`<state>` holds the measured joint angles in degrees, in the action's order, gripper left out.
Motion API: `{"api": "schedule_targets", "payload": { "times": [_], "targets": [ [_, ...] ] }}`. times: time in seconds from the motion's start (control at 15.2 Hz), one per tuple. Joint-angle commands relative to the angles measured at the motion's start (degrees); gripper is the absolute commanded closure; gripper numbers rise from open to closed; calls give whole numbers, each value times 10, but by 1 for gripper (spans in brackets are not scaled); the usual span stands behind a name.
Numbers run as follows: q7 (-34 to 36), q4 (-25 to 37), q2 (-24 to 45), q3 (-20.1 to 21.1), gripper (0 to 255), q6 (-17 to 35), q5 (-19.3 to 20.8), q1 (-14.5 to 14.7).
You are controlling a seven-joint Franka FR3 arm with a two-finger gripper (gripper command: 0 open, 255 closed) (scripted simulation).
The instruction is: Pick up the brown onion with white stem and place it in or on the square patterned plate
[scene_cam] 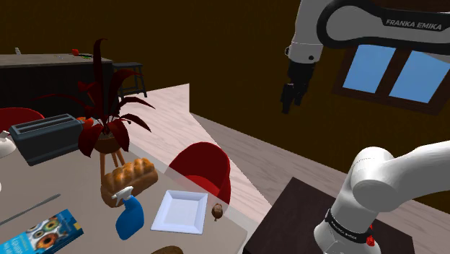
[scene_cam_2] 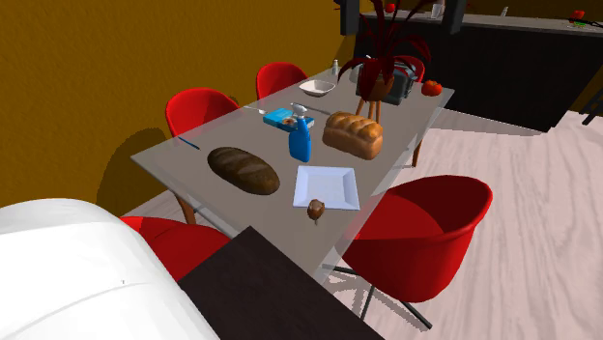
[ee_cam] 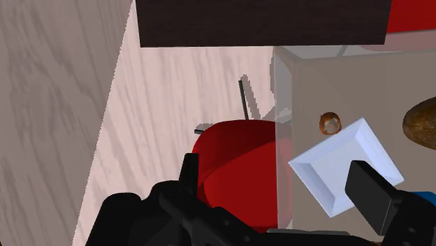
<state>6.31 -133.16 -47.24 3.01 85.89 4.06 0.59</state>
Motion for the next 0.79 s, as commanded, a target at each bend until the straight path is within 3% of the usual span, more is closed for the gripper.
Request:
{"api": "schedule_targets", "payload": {
  "times": [0.0, 0.73],
  "targets": [
    [0, 0, 0, 0, 0, 0, 0, 0],
    [64, -157, 58, 39, 0, 212, -48, 16]
  ]
}}
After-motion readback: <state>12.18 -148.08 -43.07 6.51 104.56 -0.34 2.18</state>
